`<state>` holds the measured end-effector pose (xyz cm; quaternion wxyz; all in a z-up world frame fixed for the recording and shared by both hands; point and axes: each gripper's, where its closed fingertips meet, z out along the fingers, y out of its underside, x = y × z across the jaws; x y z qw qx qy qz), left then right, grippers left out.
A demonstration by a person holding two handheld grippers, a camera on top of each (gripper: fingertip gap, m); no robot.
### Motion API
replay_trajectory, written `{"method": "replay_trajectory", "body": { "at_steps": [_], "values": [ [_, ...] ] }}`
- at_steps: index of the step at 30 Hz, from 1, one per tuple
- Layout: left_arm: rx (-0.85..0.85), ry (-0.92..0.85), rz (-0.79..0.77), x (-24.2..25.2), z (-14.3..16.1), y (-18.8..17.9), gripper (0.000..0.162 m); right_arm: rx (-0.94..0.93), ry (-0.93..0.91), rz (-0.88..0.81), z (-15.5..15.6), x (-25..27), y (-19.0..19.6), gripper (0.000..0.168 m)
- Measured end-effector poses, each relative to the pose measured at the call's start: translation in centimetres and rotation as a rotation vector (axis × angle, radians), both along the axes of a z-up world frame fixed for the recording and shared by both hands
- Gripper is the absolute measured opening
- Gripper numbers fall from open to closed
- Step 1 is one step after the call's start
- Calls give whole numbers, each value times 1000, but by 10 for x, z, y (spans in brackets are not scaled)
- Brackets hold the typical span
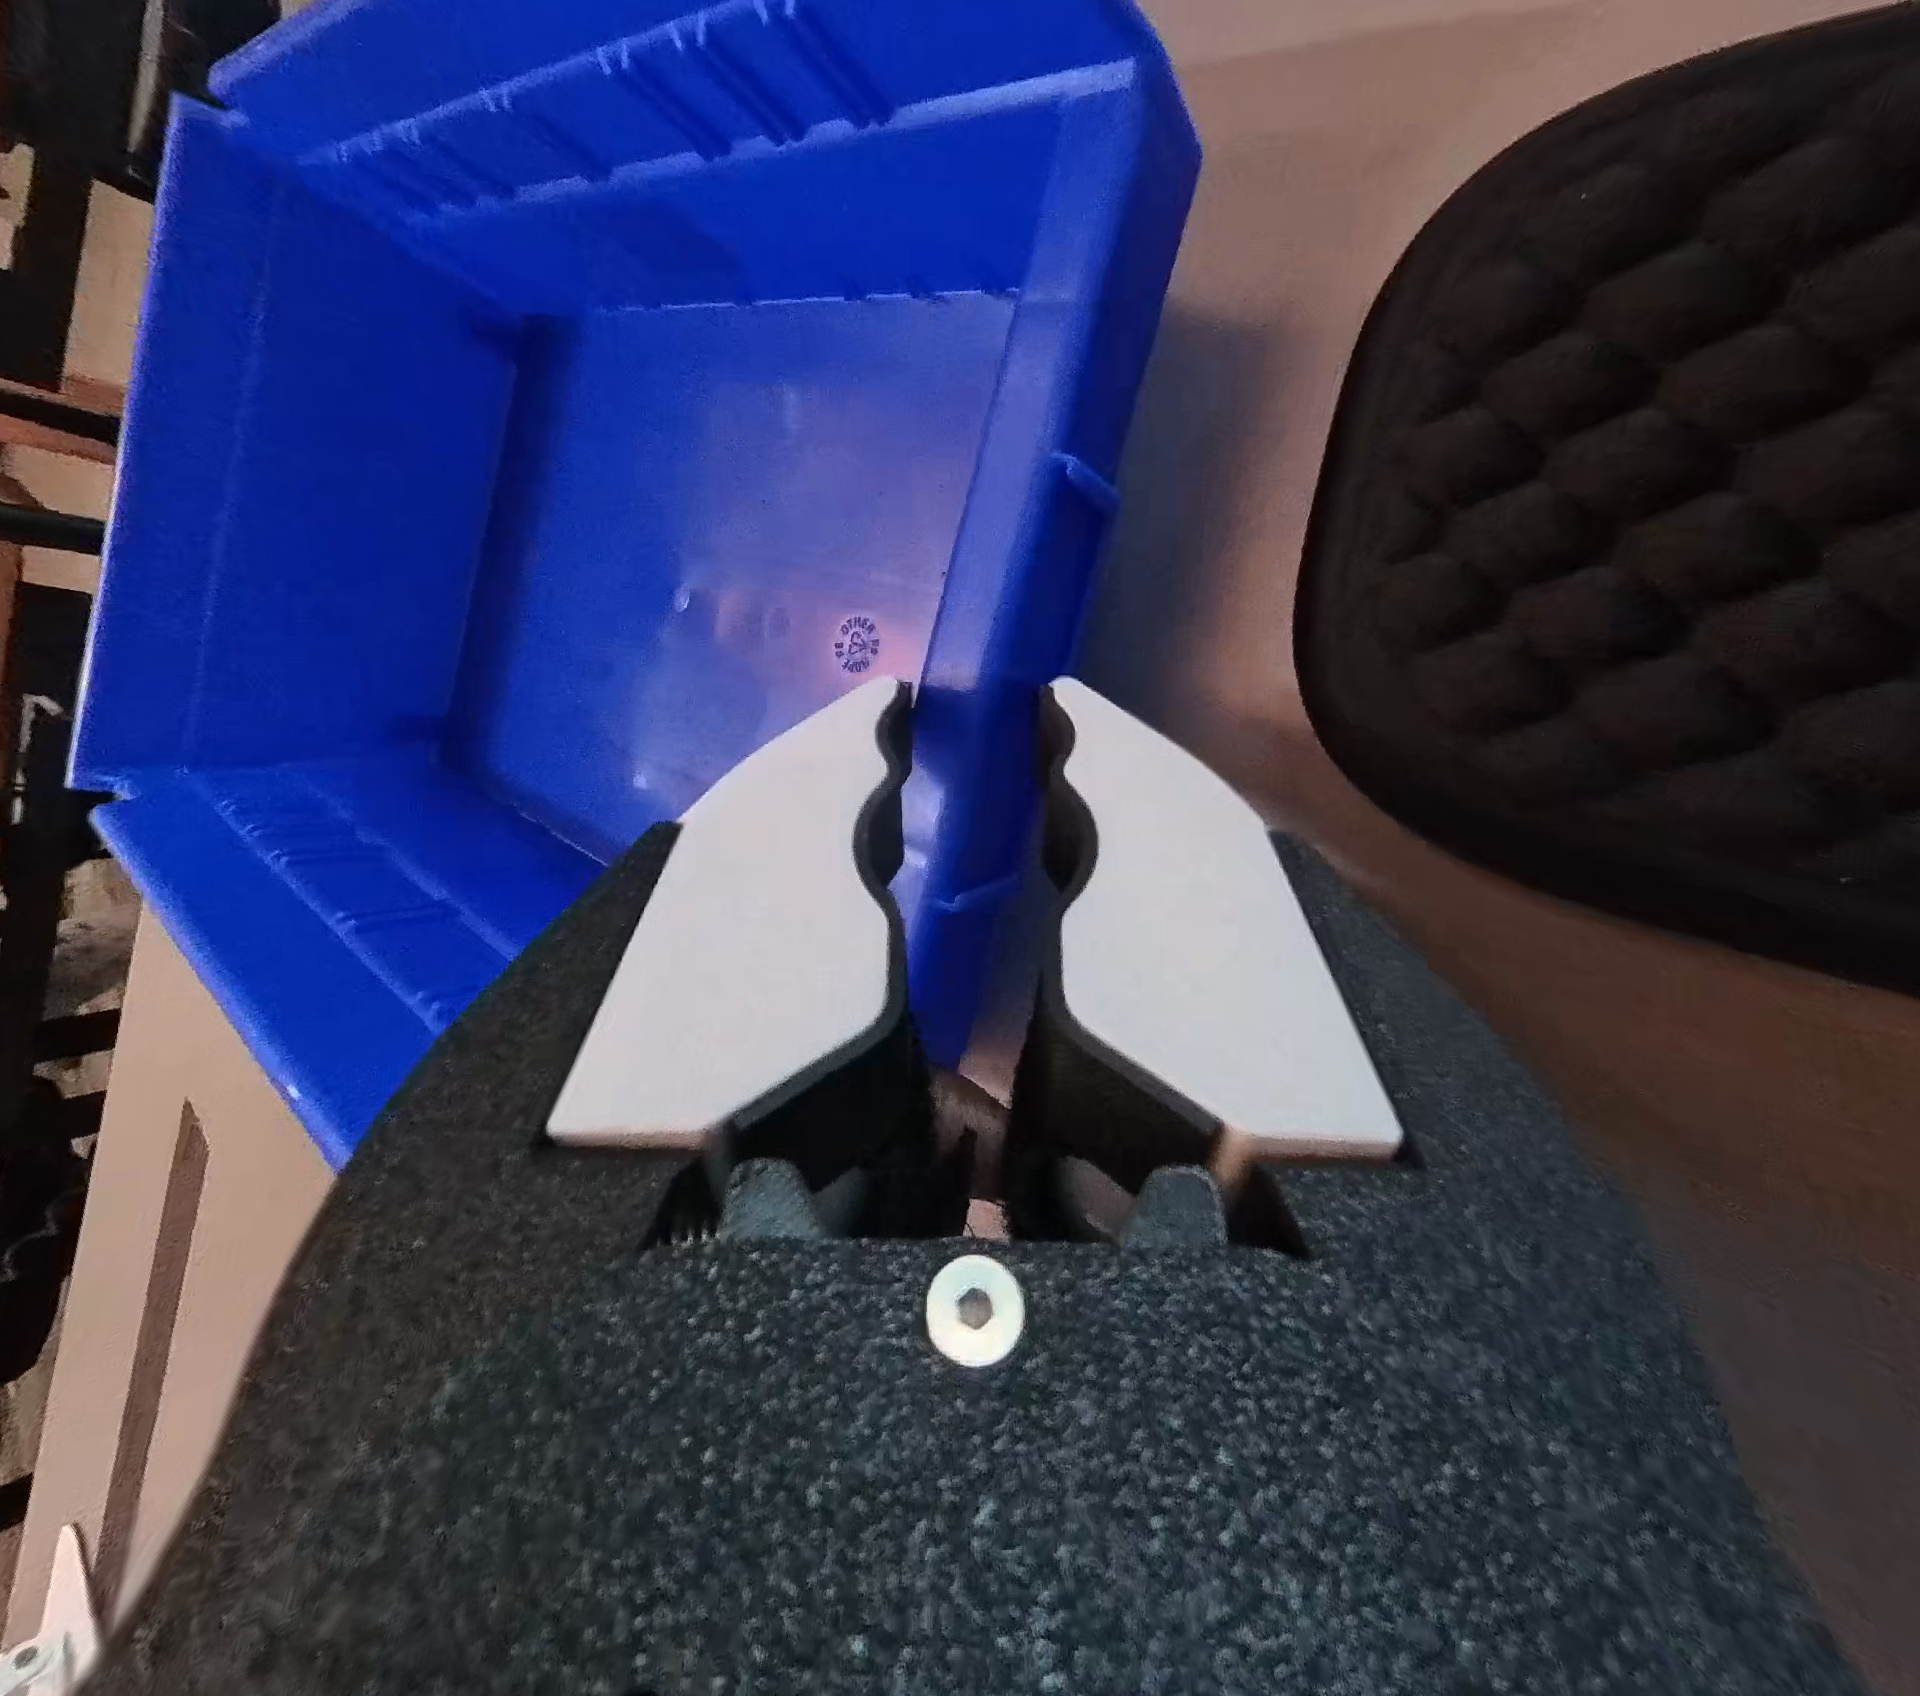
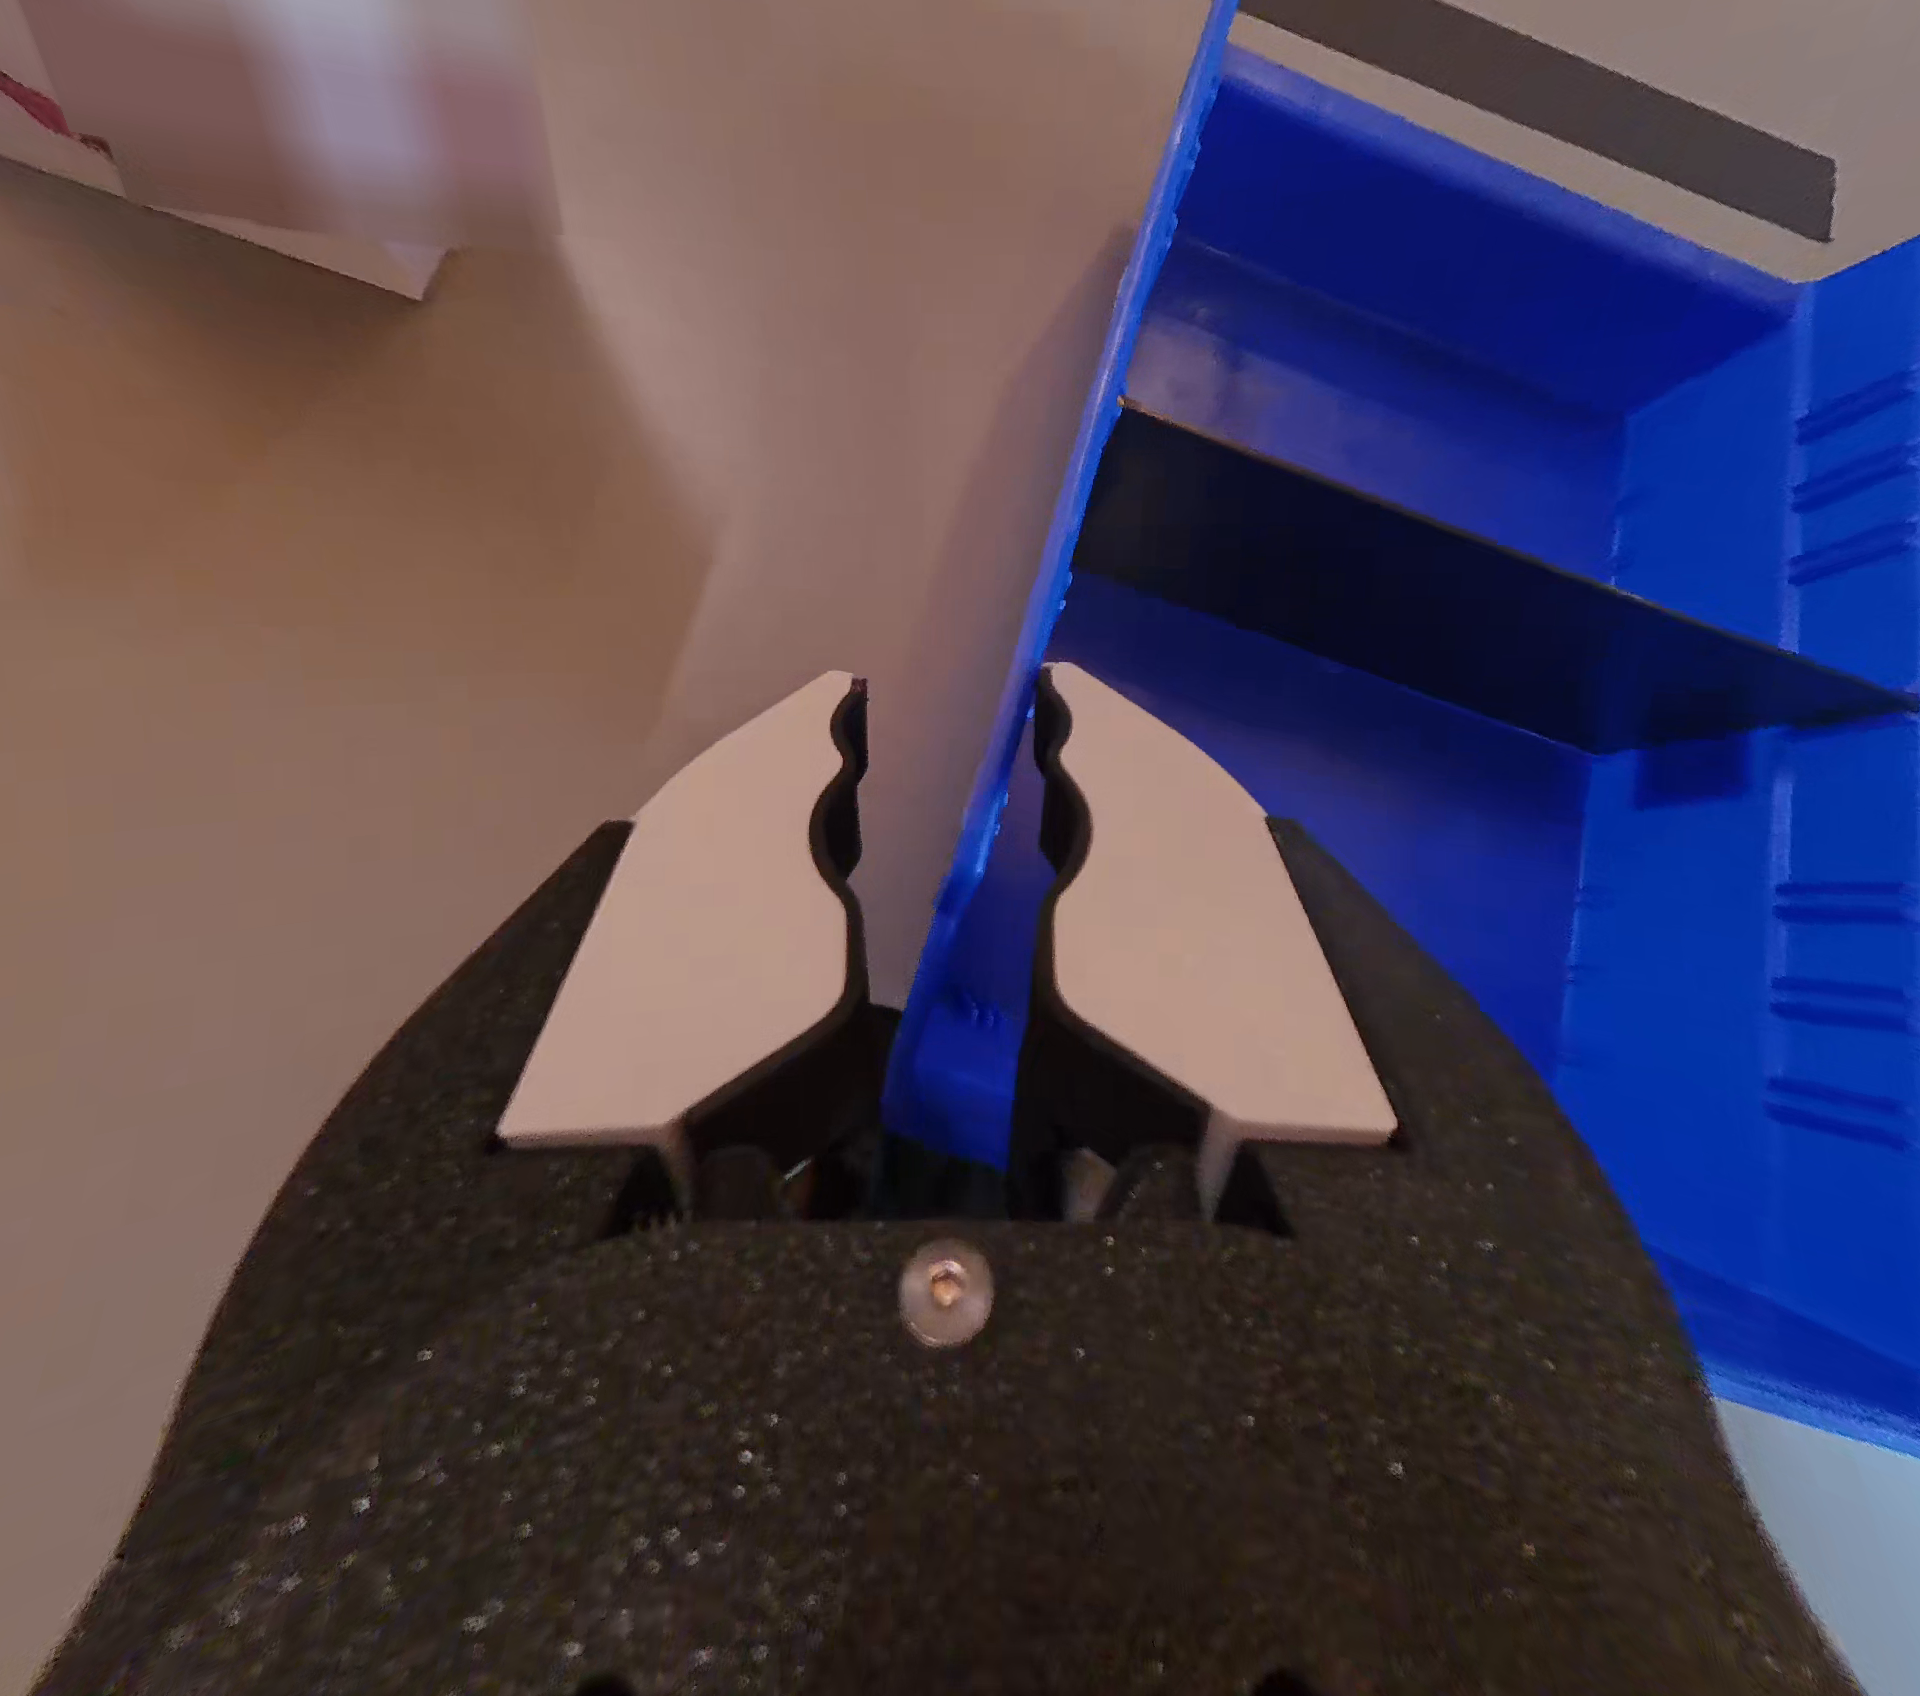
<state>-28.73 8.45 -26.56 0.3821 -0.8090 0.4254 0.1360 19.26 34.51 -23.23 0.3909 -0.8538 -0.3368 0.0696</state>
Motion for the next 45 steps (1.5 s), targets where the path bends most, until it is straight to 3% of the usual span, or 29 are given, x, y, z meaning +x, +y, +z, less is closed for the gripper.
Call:
{"method": "replay_trajectory", "body": {
  "at_steps": [2, 5, 11, 15, 18, 20, 27, 35, 45],
  "values": [
    [38, -8, 34, 0, 1, 4, 26, 12, 68, 11, 6, -2, 0, 32],
    [160, -28, 174, -8, 18, 8, 51, 89, 219, 58, 31, -8, -9, 49],
    [472, -501, 511, 5, 91, -21, 78, 376, 343, -79, 95, 31, -53, 77],
    [518, -792, 668, 21, 110, -43, 112, 410, 341, -163, 98, 54, -85, 109],
    [567, -868, 729, 35, 124, -55, 137, 400, 304, -185, 87, 60, -103, 134],
    [605, -881, 749, 46, 132, -63, 145, 407, 293, -190, 81, 60, -112, 146],
    [594, -772, 812, 90, 136, -82, 146, 404, 348, -216, 85, 53, -144, 147],
    [616, -781, 816, 139, 136, -87, 146, 396, 332, -254, 99, 40, -183, 147],
    [677, -750, 738, 207, 156, -118, 145, 496, 289, -273, 124, 34, -253, 147]
  ]
}}
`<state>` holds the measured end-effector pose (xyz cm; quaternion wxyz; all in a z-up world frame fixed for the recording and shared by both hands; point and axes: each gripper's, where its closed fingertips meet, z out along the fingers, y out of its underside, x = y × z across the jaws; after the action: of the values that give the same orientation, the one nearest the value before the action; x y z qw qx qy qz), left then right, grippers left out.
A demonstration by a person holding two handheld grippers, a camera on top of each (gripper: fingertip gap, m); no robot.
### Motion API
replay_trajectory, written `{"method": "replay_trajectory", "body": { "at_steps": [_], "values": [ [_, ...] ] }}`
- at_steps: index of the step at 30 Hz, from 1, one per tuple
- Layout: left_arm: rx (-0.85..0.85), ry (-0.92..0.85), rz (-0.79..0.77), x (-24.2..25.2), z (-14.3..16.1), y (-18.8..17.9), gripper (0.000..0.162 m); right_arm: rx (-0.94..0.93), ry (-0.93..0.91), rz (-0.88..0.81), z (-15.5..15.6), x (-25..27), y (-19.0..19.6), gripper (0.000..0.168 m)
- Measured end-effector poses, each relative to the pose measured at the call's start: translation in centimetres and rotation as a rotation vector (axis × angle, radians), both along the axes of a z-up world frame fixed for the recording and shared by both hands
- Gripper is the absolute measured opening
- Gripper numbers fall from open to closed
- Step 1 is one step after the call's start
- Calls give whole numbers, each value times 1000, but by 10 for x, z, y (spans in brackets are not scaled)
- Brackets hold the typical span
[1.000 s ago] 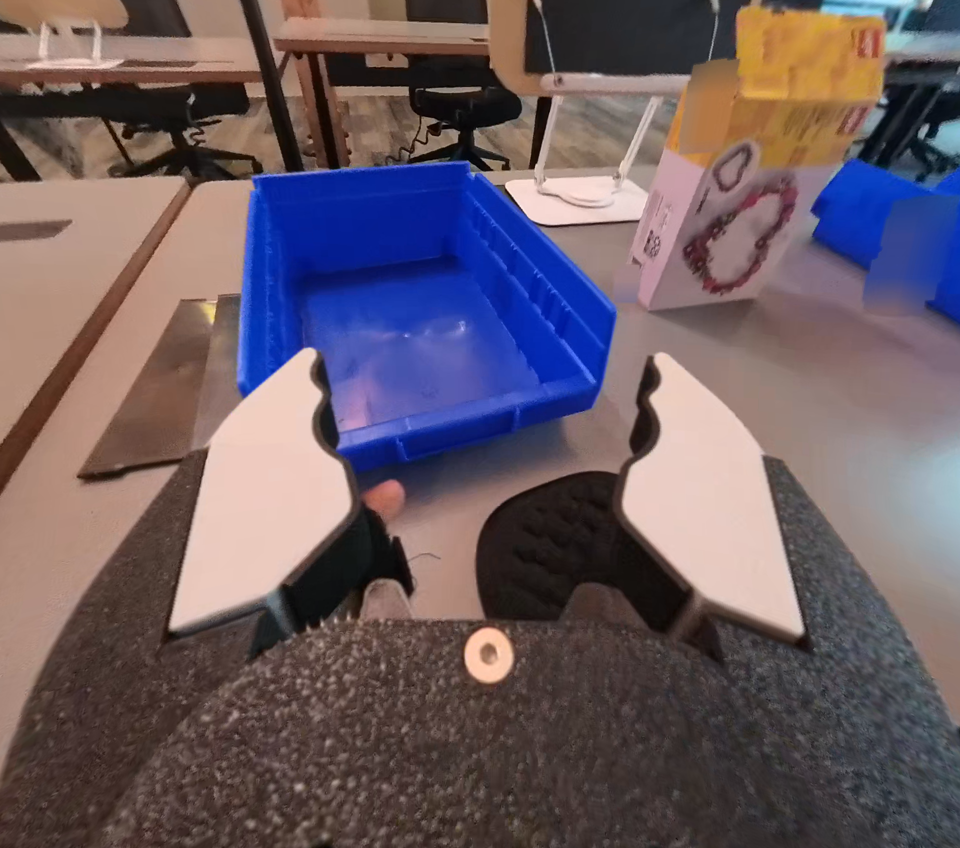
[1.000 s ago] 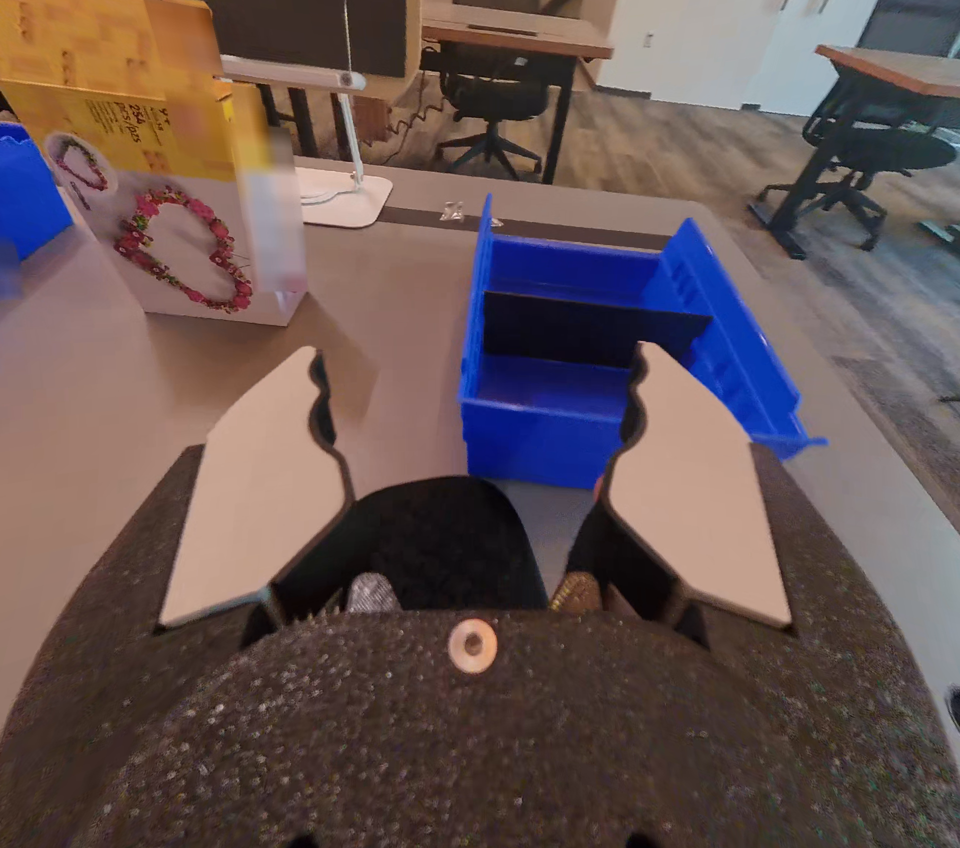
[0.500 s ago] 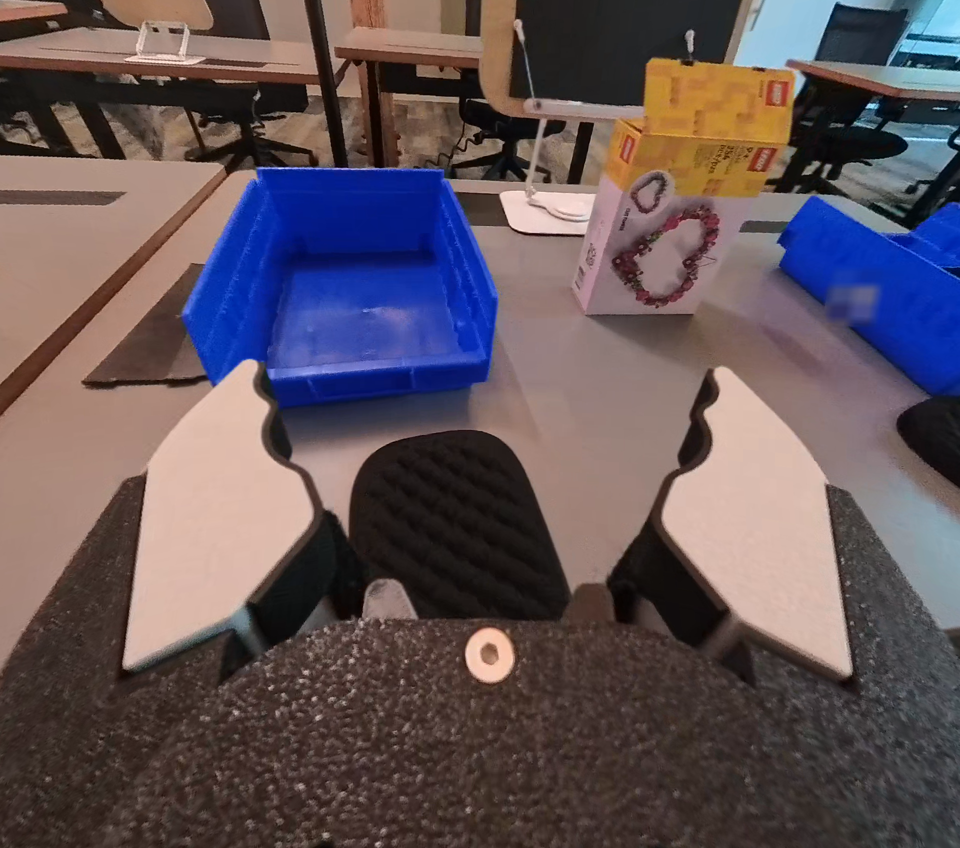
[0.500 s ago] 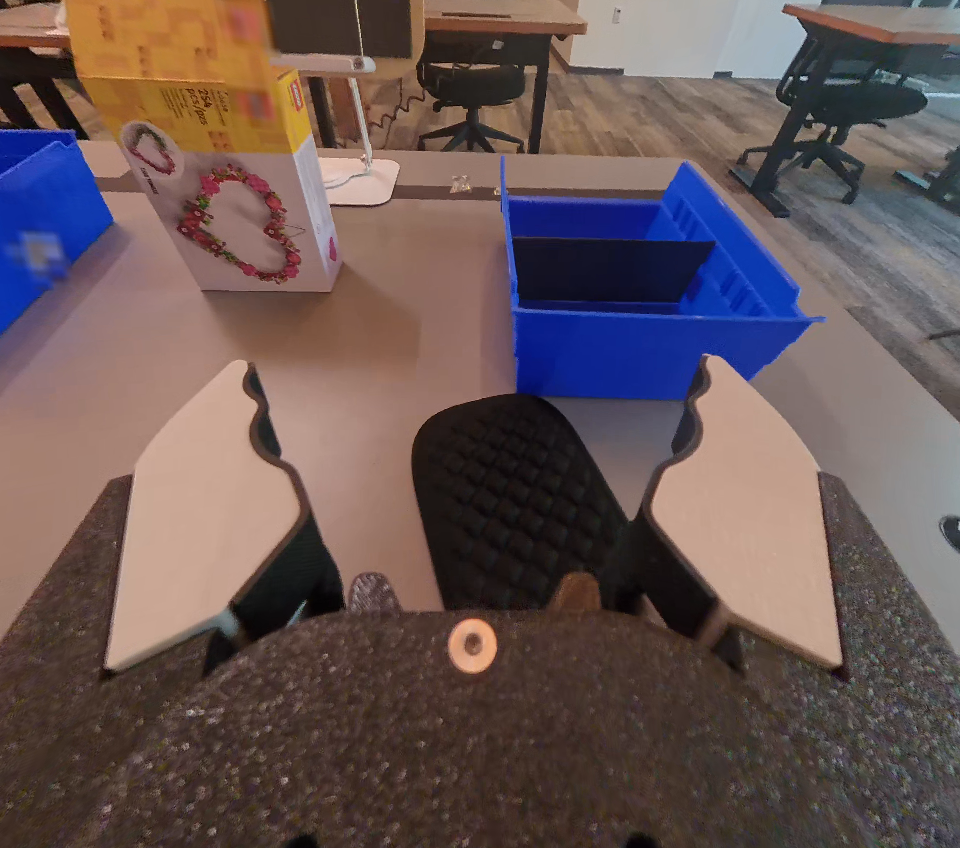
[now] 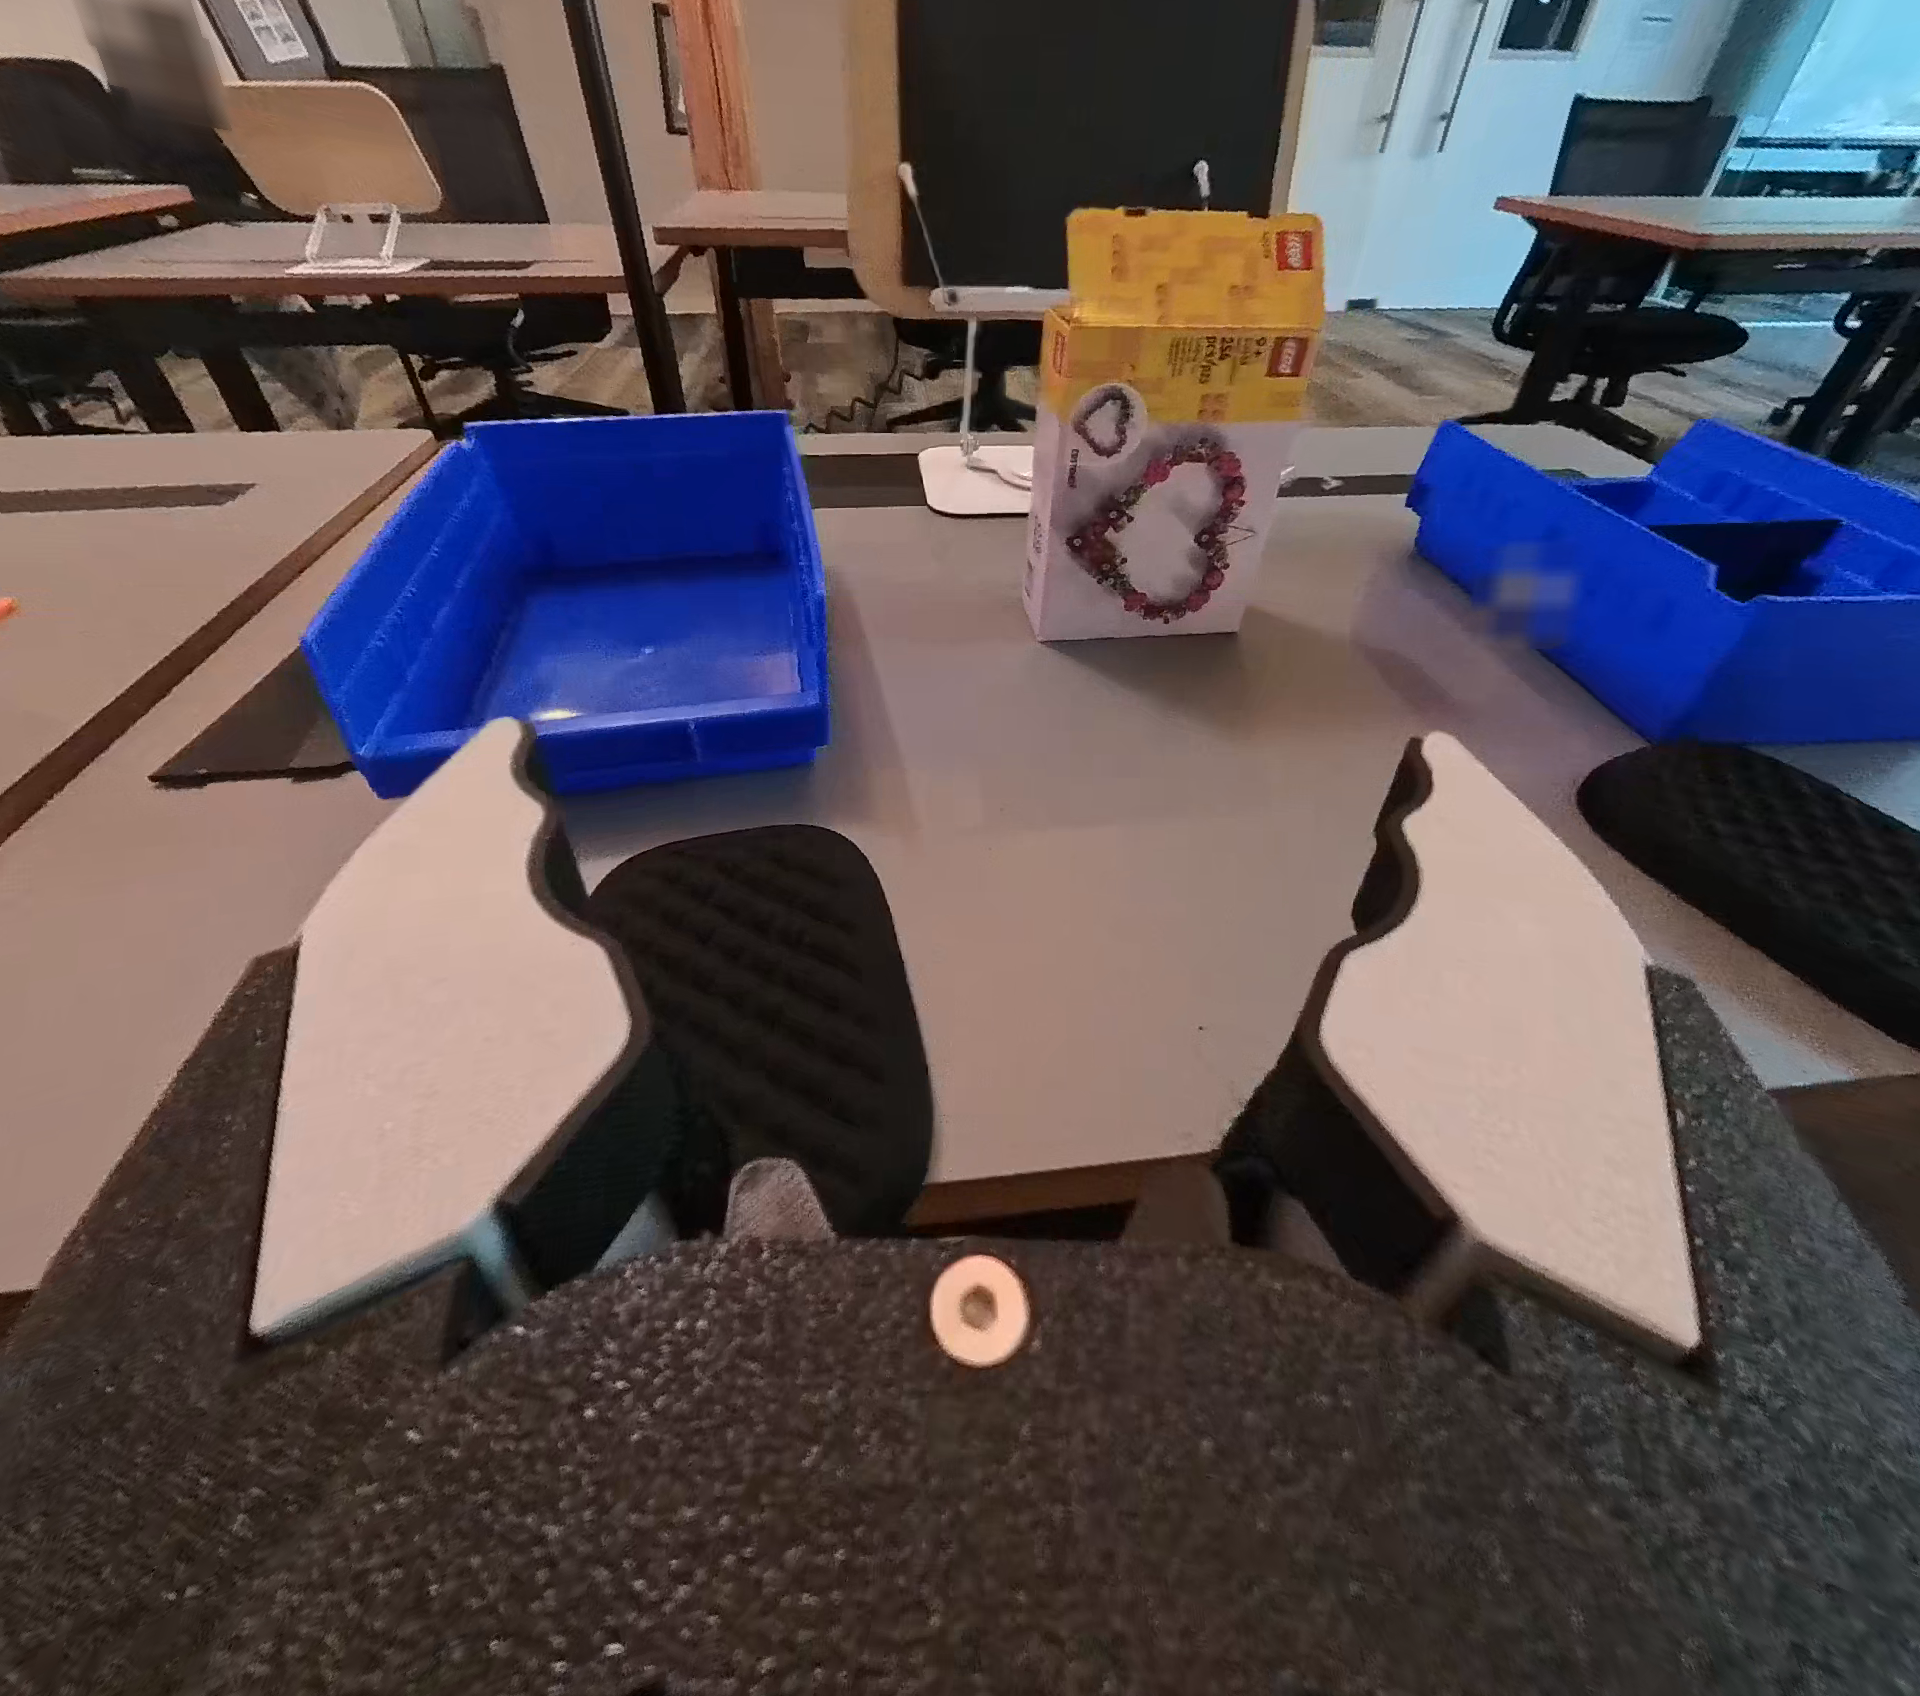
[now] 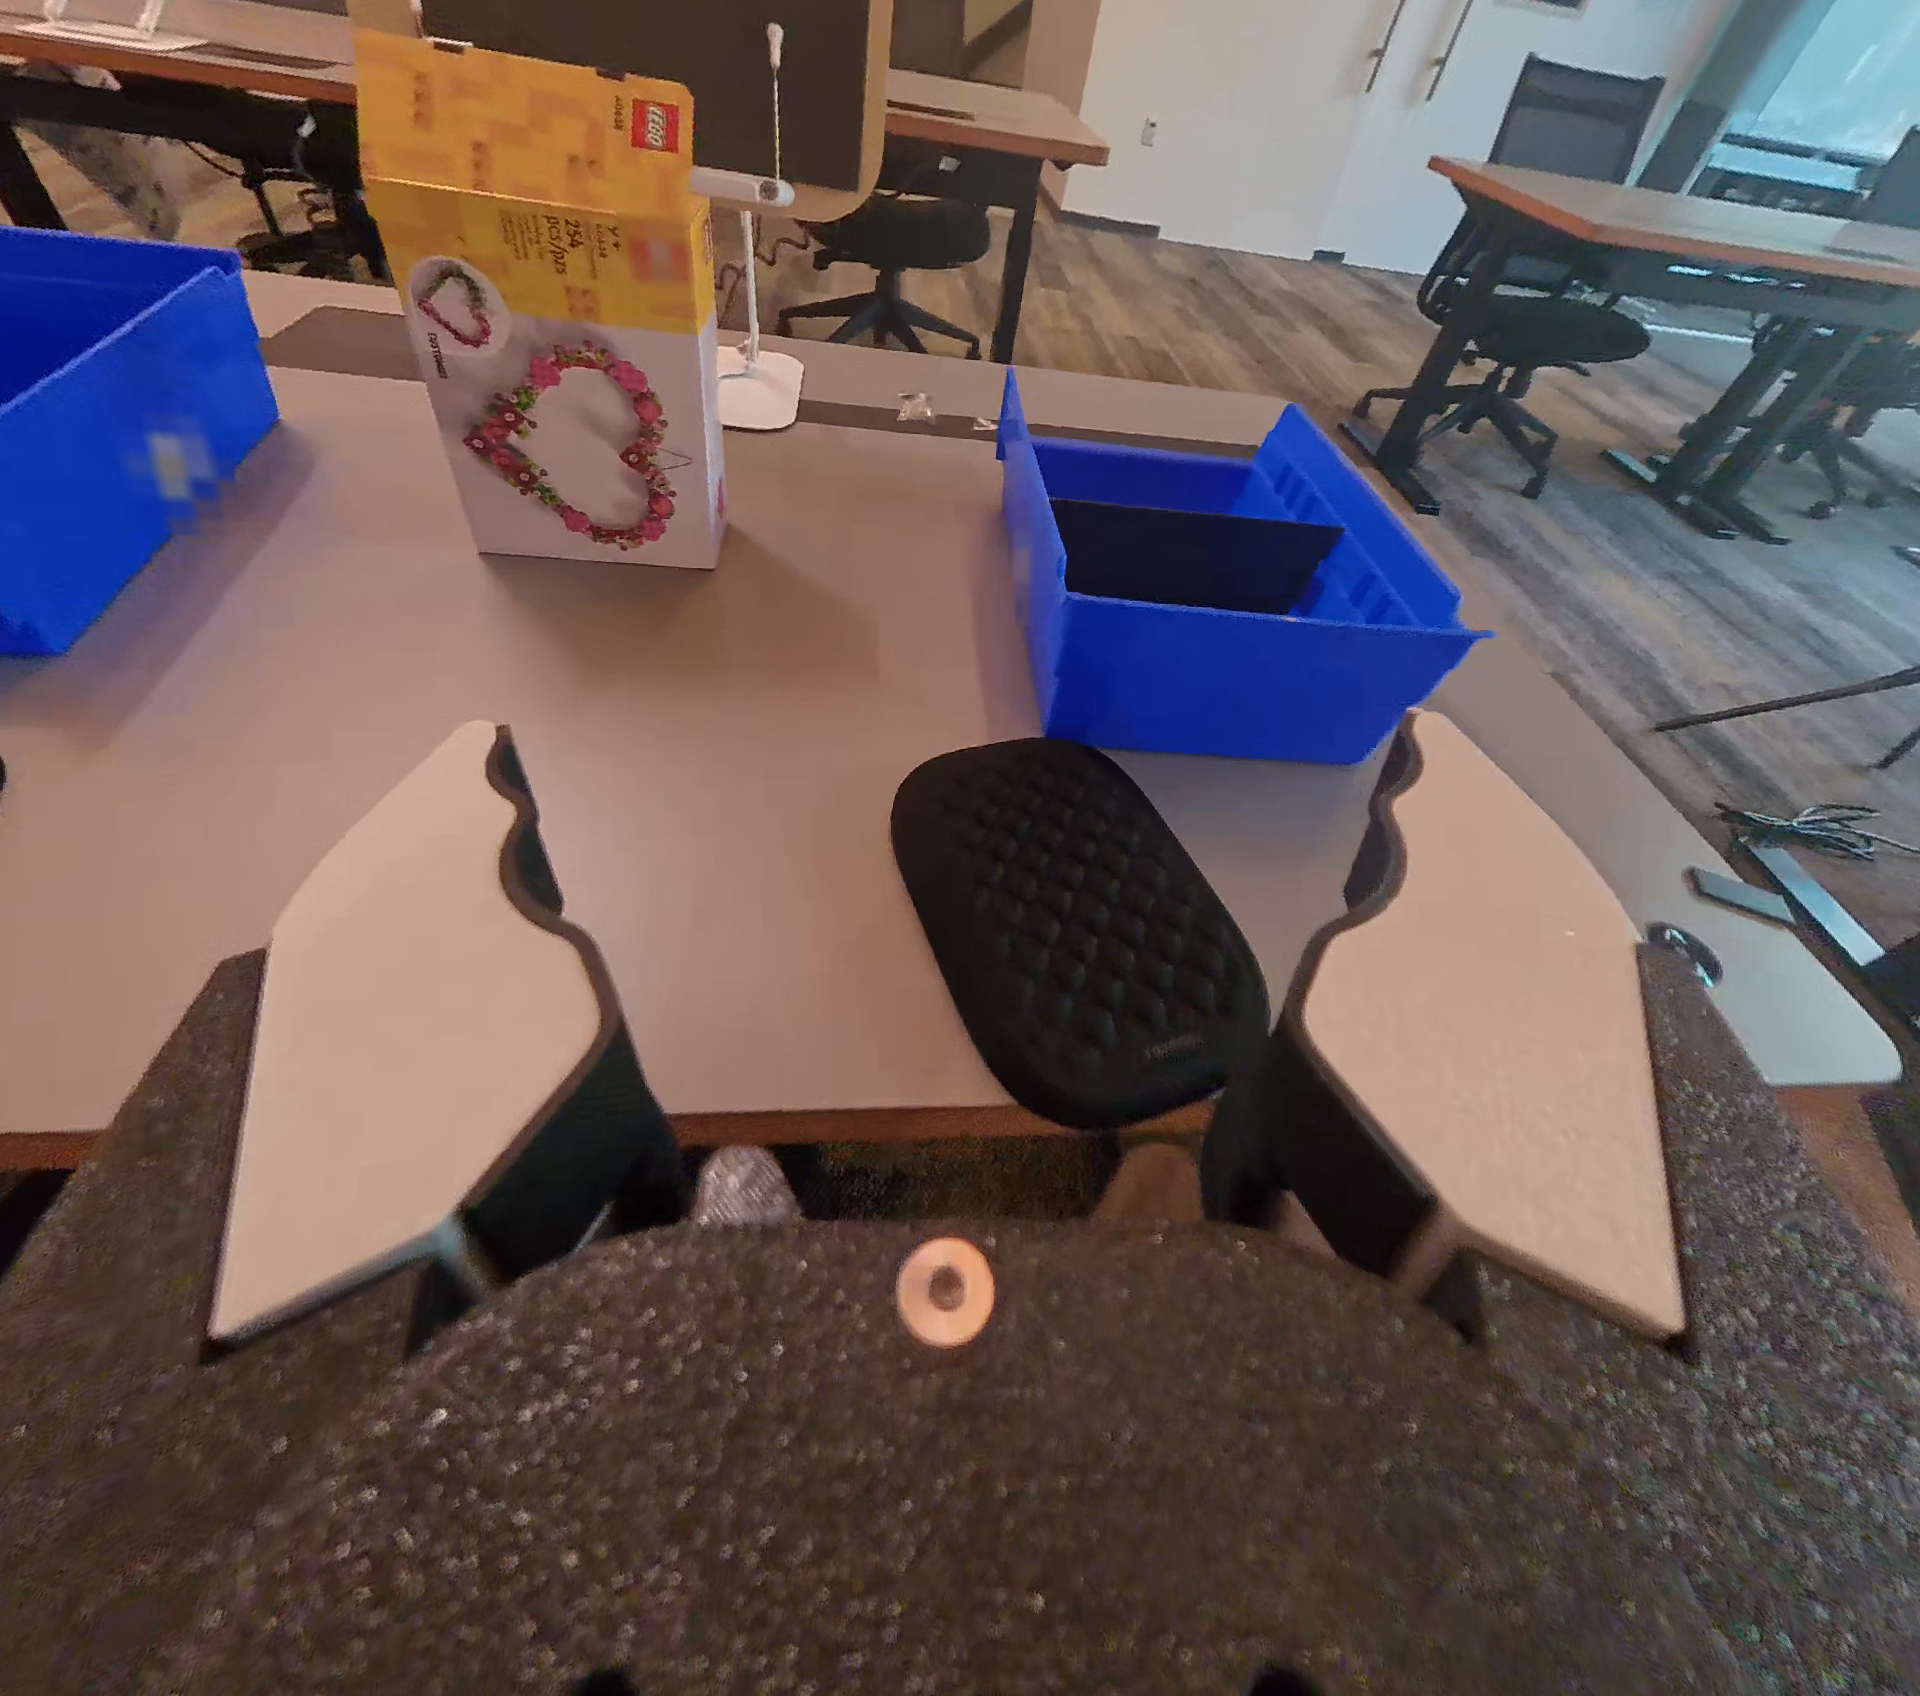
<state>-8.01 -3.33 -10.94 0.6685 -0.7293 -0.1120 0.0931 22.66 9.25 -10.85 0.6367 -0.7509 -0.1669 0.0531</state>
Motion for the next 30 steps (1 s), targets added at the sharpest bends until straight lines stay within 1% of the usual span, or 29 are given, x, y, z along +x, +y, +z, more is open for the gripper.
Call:
{"method": "replay_trajectory", "body": {
  "at_steps": [3, 8, 12, 17, 23, 26, 28, 30],
  "values": [
    [10, 31, -15, 21, 7, -10, 144, 5, 24, -4, 1, 1, -21, 146],
    [19, 63, -15, 45, 6, -34, 143, 9, 9, 3, 0, 0, -53, 146],
    [54, 114, 50, 48, 7, -54, 139, 18, -6, 17, -4, -3, -75, 147],
    [39, 110, 69, 52, 1, -60, 139, 10, -14, 36, -7, -5, -85, 147],
    [11, 129, 35, 70, -8, -53, 138, -26, -26, 38, -19, 3, -82, 146],
    [22, 121, 6, 77, -7, -45, 137, -37, -18, 39, -23, 4, -77, 146],
    [55, 81, -29, 84, -3, -28, 135, -33, 16, 62, -22, -4, -67, 146],
    [40, 74, -39, 87, -7, -4, 136, -41, 39, 95, -22, -20, -50, 146]
  ]
}}
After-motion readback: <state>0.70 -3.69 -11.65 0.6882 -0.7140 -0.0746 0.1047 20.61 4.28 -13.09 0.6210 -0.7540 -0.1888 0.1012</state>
